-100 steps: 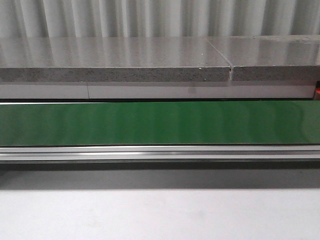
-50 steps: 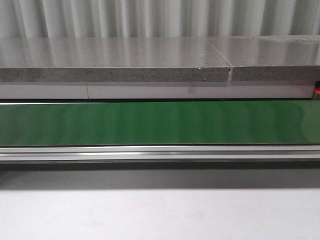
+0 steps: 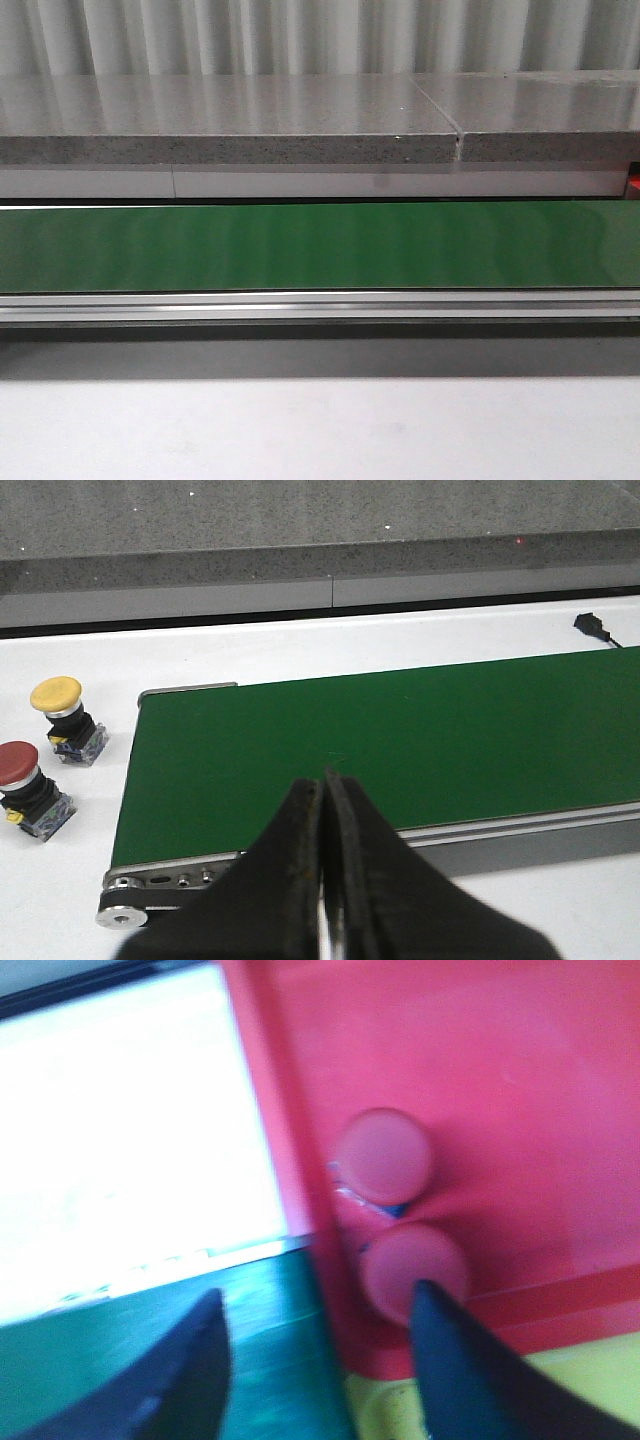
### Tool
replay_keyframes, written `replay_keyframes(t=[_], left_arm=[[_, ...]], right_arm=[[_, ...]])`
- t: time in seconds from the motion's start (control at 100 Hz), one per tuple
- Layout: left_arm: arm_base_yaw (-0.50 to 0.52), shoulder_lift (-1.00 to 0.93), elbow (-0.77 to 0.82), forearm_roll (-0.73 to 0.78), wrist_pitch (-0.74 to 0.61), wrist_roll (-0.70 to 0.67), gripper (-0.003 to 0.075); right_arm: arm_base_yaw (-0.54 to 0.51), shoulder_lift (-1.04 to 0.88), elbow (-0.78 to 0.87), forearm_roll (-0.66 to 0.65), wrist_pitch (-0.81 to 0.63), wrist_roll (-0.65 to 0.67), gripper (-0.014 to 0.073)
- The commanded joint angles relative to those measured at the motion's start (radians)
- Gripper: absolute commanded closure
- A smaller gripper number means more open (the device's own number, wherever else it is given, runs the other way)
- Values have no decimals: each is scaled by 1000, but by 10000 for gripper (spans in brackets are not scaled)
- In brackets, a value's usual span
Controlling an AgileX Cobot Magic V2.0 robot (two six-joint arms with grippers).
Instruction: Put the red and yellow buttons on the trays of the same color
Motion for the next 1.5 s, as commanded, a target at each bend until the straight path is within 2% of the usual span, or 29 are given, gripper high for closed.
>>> replay_keyframes(t=[0.0, 0.1, 0.19, 0.76, 1.14, 1.49], left_arm=[[-9, 6, -27, -8, -79, 1, 740], [-9, 6, -27, -8, -79, 1, 740], [-9, 6, -27, -8, -79, 1, 740], [-9, 6, -27, -8, -79, 1, 740], [-9, 6, -27, -8, -79, 1, 740], [-9, 6, -27, -8, -79, 1, 740]], right_arm=[[41, -88, -31, -29, -2, -15, 389], [99, -128, -30, -59, 25, -15, 571], [140, -171, -15, -76, 35, -15, 666], [348, -581, 341, -77, -58, -15, 660], [356, -951, 570, -78, -112, -32, 660], [356, -1276, 740, -78, -106, -32, 660]])
